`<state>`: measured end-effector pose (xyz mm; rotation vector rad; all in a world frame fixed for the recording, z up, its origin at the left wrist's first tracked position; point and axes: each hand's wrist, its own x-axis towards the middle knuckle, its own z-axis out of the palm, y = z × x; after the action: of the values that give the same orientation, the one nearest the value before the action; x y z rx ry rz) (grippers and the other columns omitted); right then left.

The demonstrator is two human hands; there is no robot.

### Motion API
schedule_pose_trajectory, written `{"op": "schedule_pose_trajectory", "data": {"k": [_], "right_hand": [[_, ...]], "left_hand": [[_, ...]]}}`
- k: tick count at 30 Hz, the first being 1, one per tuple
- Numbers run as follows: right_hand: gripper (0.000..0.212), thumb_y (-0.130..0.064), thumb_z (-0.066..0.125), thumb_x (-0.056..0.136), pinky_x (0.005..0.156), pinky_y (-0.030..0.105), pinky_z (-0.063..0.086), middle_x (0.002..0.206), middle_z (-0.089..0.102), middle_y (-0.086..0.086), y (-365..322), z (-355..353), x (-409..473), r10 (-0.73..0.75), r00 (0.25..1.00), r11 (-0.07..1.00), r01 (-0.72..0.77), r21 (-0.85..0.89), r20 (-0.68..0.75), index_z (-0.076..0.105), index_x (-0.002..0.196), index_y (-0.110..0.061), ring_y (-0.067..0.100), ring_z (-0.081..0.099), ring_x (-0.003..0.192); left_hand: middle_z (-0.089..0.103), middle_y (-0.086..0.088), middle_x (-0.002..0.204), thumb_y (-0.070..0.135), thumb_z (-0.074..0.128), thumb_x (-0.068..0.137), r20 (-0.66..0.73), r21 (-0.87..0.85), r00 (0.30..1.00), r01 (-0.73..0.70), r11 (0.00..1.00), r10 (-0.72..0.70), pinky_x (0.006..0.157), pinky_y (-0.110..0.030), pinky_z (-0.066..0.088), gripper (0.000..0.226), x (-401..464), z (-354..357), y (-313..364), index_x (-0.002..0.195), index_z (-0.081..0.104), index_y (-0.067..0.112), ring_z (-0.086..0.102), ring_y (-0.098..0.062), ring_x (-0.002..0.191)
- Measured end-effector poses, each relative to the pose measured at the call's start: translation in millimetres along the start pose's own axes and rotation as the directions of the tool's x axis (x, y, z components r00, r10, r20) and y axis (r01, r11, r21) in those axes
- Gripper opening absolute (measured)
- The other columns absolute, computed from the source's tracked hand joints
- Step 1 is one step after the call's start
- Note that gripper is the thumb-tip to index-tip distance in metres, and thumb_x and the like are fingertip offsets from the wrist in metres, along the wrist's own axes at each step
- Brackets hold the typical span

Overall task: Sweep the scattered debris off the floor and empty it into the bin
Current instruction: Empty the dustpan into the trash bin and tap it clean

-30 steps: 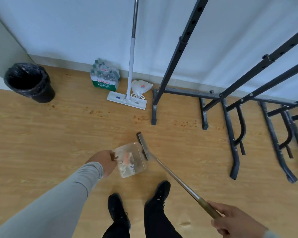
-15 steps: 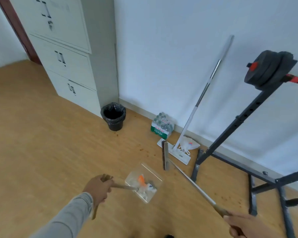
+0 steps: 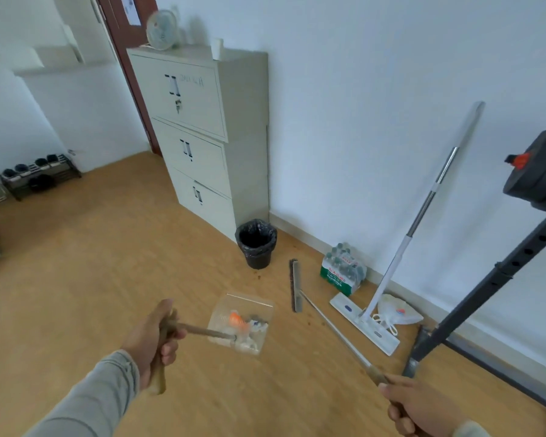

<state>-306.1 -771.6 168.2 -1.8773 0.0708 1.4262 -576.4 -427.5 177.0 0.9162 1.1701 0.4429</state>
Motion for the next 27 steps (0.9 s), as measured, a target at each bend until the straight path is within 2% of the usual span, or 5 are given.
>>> {"op": "schedule_pose_trajectory", "data": {"k": [6, 11, 14, 18, 27], "right_hand": [[0.014, -0.019, 0.050, 0.104, 0.043, 0.021, 0.030, 0.060, 0.053, 0.008, -31.2, -10.1, 10.3, -0.050, 0.998, 0.996, 0.052, -0.073, 0.027, 0.062, 0.112, -0.015, 0.014, 0.039, 0.041], [0.012, -0.010, 0.054, 0.102, 0.043, 0.024, 0.045, 0.068, 0.071, 0.011, -56.0, 6.3, 25.4, -0.119, 0.992, 0.983, 0.122, -0.134, 0.032, 0.065, 0.108, -0.012, 0.016, 0.058, 0.049], [0.009, 0.001, 0.059, 0.091, 0.039, 0.023, 0.041, 0.058, 0.063, 0.016, -69.2, 36.4, 53.2, -0.023, 1.000, 0.995, 0.023, -0.097, -0.003, 0.061, 0.082, 0.001, 0.021, 0.051, 0.041], [0.021, -0.011, 0.060, 0.082, 0.041, 0.023, 0.034, 0.053, 0.051, 0.015, -111.4, 90.2, 96.0, -0.012, 0.996, 0.986, -0.002, -0.166, -0.083, 0.056, 0.062, -0.008, 0.019, 0.040, 0.039], [0.012, 0.003, 0.059, 0.088, 0.038, 0.021, 0.031, 0.061, 0.056, 0.019, -176.5, 168.4, 123.6, 0.039, 0.980, 0.999, -0.035, 0.024, -0.196, 0.055, 0.077, 0.001, 0.021, 0.042, 0.038]], "left_hand": [[0.054, -0.018, 0.072, 0.047, 0.044, 0.103, -0.024, 0.063, 0.994, -0.102, 0.993, 0.104, 0.036, -0.018, 0.029, 0.043, 6.4, 11.1, 40.2, 0.105, 0.053, 0.005, 0.033, -0.015, 0.033], [0.059, -0.021, 0.084, 0.047, 0.046, 0.103, 0.028, 0.245, 0.989, -0.150, 0.958, 0.148, 0.038, -0.021, 0.033, 0.047, 39.1, 10.2, 87.1, 0.112, 0.056, 0.002, 0.036, -0.016, 0.037], [0.063, -0.021, 0.088, 0.044, 0.050, 0.102, 0.110, 0.301, 0.987, -0.146, 0.942, 0.117, 0.040, -0.026, 0.041, 0.044, 70.4, 1.3, 117.5, 0.114, 0.058, 0.003, 0.044, -0.019, 0.045], [0.065, -0.019, 0.089, 0.044, 0.052, 0.100, 0.191, 0.358, 0.975, -0.181, 0.916, 0.118, 0.040, -0.024, 0.037, 0.046, 124.4, -16.7, 160.0, 0.115, 0.058, 0.001, 0.041, -0.017, 0.044], [0.063, -0.016, 0.083, 0.048, 0.053, 0.099, 0.363, 0.476, 0.922, -0.307, 0.824, 0.134, 0.042, -0.022, 0.031, 0.056, 242.7, -41.2, 263.2, 0.113, 0.051, -0.006, 0.033, -0.017, 0.040]]}}
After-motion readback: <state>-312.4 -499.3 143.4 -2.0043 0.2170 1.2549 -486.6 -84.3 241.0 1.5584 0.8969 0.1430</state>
